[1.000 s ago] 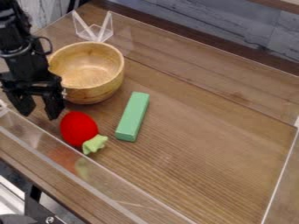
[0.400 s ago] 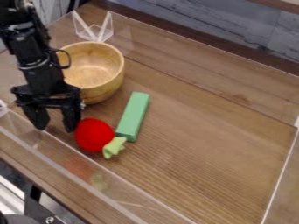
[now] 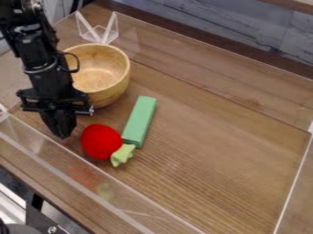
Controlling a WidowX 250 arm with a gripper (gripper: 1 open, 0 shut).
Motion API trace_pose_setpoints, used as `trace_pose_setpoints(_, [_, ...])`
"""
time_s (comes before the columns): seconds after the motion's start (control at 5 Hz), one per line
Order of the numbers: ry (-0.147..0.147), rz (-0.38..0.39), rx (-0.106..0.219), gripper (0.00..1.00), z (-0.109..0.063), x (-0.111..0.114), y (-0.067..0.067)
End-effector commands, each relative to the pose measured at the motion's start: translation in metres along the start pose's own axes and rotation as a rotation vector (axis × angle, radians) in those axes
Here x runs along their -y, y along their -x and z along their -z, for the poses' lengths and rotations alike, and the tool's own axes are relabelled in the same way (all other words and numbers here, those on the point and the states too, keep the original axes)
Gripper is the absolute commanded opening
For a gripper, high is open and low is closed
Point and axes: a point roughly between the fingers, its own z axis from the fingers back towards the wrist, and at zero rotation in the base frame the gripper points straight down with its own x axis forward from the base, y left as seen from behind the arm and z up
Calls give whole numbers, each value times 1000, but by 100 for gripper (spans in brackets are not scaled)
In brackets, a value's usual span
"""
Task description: Move the red fruit to the right side of the table
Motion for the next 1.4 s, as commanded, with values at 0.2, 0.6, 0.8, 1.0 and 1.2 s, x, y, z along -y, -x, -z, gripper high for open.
trace_pose_setpoints(0.2, [-12, 72, 29, 100, 8, -4, -9])
trace_pose_setpoints(0.6, [-9, -55, 51, 0, 7, -9, -10])
trace_pose_setpoints(0.8, [-1, -114, 84, 0, -8, -7, -11])
trace_pose_setpoints(1.0, [9, -151, 123, 0, -26, -7, -13])
trace_pose_setpoints(1.2, [16, -179, 159, 0, -41, -3, -14])
